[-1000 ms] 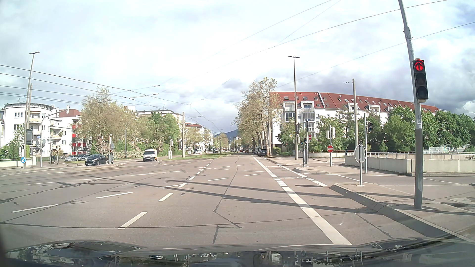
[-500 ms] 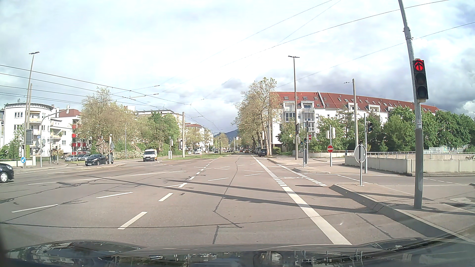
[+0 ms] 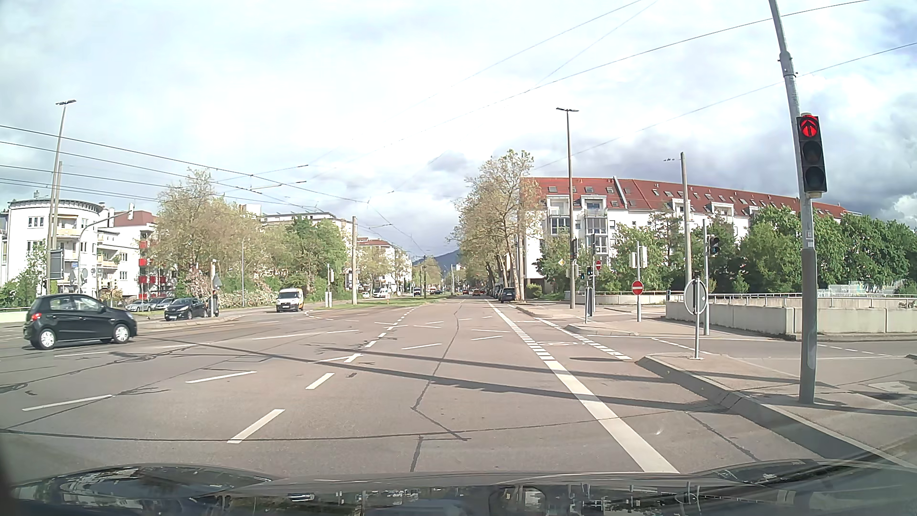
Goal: Follow the waypoints while adhering to traffic rules and regulations
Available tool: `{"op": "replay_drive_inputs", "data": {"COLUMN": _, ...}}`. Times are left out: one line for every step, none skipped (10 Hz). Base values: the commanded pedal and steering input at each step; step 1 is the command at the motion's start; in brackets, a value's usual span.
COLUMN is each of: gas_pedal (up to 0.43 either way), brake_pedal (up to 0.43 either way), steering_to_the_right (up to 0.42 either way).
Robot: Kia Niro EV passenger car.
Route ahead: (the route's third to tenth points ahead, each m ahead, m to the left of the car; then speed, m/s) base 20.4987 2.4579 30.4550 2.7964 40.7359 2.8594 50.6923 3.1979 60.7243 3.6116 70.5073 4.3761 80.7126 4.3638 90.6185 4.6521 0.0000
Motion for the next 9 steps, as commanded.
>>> {"op": "replay_drive_inputs", "data": {"gas_pedal": 0.000, "brake_pedal": 0.152, "steering_to_the_right": -0.015}}
{"op": "replay_drive_inputs", "data": {"gas_pedal": 0.000, "brake_pedal": 0.152, "steering_to_the_right": -0.015}}
{"op": "replay_drive_inputs", "data": {"gas_pedal": 0.000, "brake_pedal": 0.152, "steering_to_the_right": -0.015}}
{"op": "replay_drive_inputs", "data": {"gas_pedal": 0.000, "brake_pedal": 0.152, "steering_to_the_right": -0.015}}
{"op": "replay_drive_inputs", "data": {"gas_pedal": 0.000, "brake_pedal": 0.152, "steering_to_the_right": -0.015}}
{"op": "replay_drive_inputs", "data": {"gas_pedal": 0.000, "brake_pedal": 0.152, "steering_to_the_right": -0.015}}
{"op": "replay_drive_inputs", "data": {"gas_pedal": 0.000, "brake_pedal": 0.152, "steering_to_the_right": -0.015}}
{"op": "replay_drive_inputs", "data": {"gas_pedal": 0.000, "brake_pedal": 0.152, "steering_to_the_right": -0.015}}
{"op": "replay_drive_inputs", "data": {"gas_pedal": 0.000, "brake_pedal": 0.152, "steering_to_the_right": -0.015}}
